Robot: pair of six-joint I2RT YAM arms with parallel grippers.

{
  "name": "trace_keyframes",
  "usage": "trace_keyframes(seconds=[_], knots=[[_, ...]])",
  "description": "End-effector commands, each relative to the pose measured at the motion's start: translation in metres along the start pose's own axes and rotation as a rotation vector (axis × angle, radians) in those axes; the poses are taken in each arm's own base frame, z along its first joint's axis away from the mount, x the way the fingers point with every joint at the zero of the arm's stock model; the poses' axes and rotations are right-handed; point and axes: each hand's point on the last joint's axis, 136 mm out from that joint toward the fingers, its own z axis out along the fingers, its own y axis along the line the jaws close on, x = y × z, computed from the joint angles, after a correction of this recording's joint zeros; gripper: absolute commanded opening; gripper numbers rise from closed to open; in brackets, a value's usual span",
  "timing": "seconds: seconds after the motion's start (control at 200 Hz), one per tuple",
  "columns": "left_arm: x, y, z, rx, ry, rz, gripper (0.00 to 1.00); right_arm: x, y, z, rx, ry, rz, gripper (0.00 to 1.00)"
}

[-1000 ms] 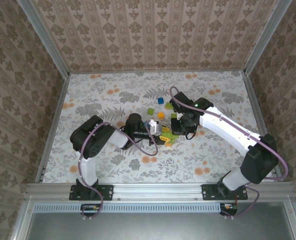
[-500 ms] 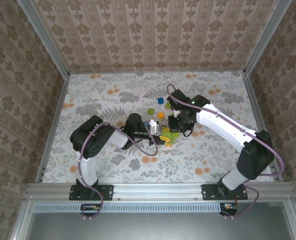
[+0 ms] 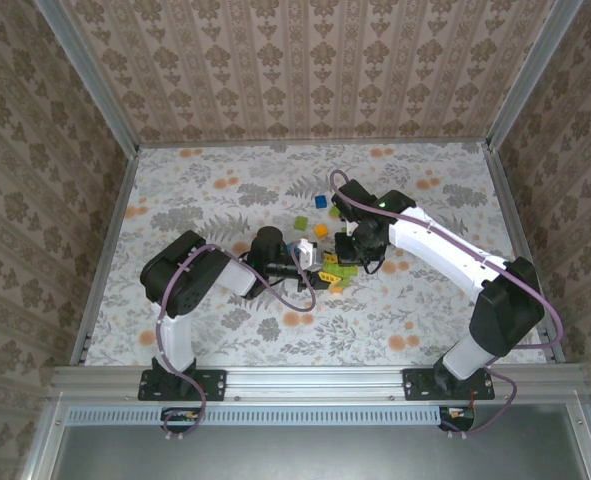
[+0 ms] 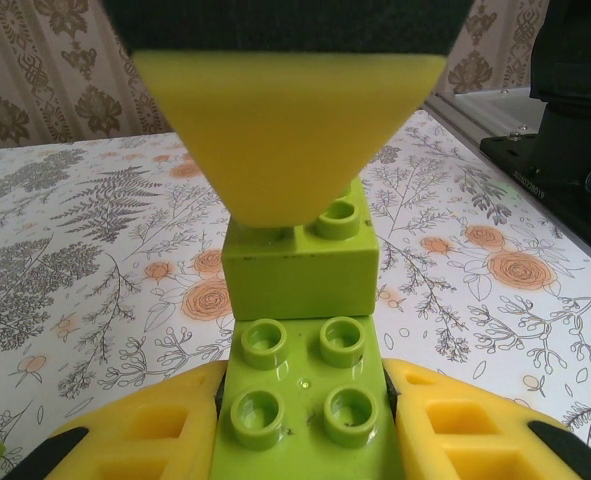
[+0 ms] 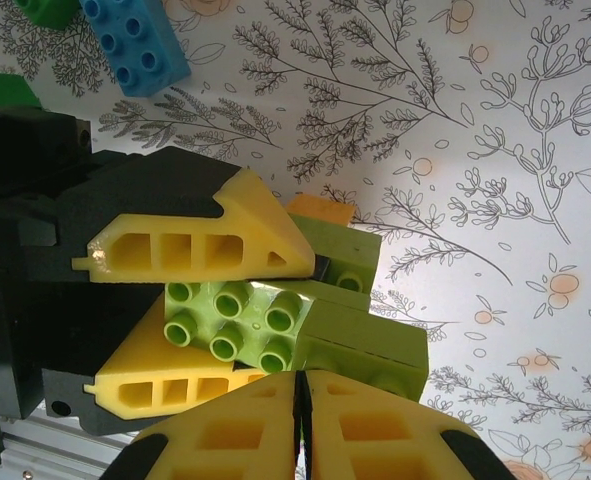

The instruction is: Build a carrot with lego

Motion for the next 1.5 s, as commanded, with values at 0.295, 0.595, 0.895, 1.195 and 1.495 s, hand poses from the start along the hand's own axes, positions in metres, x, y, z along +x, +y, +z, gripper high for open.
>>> trace_keyframes(seconds=[0.295,0.595,0.895,1.195,1.495], knots=[[0.122,-0.029,-0.020,-0.042,0.334,-0.328,0.12,0.030,-0.028,0.028,0.111,0.121,0.004,0.12],[0.124,-0.030,-0.020,-0.043,0.338,-0.334,0.12,0.004,0.004,0.003,-0.020,0.009,-0.036,0.12],[0.123,-0.029,-0.021,-0.047,0.338,-0.333,0.17,-0.017,0.017,-0.054,-0.059,-0.128,-0.082,0.13],[0.120,-0.030,-0.020,-0.045,0.340,-0.335,0.27,0.008,-0.010,-0.058,-0.012,-0.146,-0.054,0.14],[0.107,-0.033,-0.021,-0.033,0.333,-0.331,0.45,0.045,-0.042,-0.055,0.009,-0.173,0.000,0.14]])
